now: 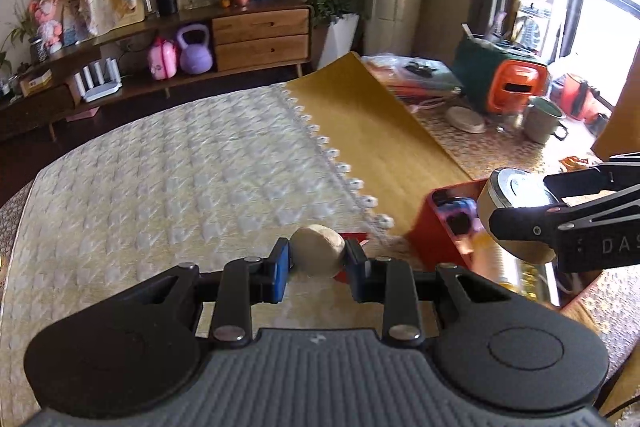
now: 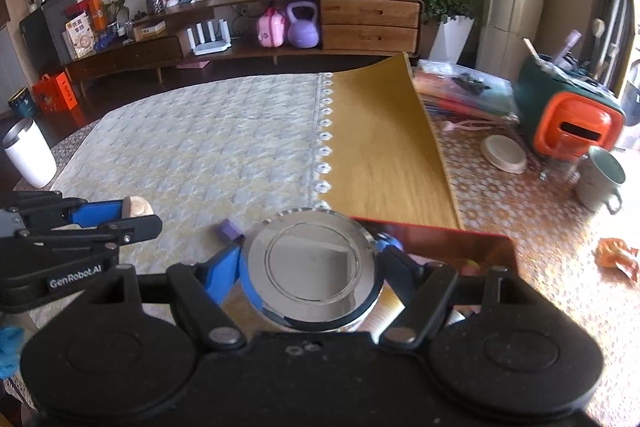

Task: Organize rigid objects
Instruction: 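Carry the ball and tin with both tools over the red box, then open both tools to drop the ball and tin into the red box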

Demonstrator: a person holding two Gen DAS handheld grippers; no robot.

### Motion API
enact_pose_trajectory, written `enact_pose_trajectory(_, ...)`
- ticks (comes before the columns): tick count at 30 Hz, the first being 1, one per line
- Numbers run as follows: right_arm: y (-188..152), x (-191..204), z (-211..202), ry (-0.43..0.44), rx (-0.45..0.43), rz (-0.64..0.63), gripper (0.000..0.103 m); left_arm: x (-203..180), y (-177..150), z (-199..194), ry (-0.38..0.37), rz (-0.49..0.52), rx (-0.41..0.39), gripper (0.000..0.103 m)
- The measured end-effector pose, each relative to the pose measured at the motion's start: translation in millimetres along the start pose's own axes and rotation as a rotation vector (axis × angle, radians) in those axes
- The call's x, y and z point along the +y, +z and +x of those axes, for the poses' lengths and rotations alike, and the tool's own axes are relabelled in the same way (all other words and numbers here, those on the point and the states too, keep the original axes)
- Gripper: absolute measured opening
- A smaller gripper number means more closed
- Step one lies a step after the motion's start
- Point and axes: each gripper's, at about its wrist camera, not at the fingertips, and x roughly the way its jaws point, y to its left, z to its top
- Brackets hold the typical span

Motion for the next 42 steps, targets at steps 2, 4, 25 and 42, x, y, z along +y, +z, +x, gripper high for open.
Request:
enact_pose_trajectory(2,-4.7,-8.5,-7.1,-0.003,-0.004,0.009,0.076,-10.1,0.8,-3.3,-0.011,0.011,0.001,0.029)
enact_pose_trajectory(4,-10.5,-18.5,-14.4,-0.008,-0.006,0.019,0.076,-21.0,1.8,-6.0,-0.020,0.026,0.002,0.029)
enact_pose_trajectory(25,-65.6,-107.3,-30.5,-0.061,0.000,0.114,0.076,-129.1,4.4,23.9,-0.097,0.186,0.065,0.029)
enact_pose_trajectory(42,-80.1,-112.0,-5.1,-0.072,0.029,0.004,0.075,-183.8,36.6,108.7,-0.142,0.228,0.129,0.029)
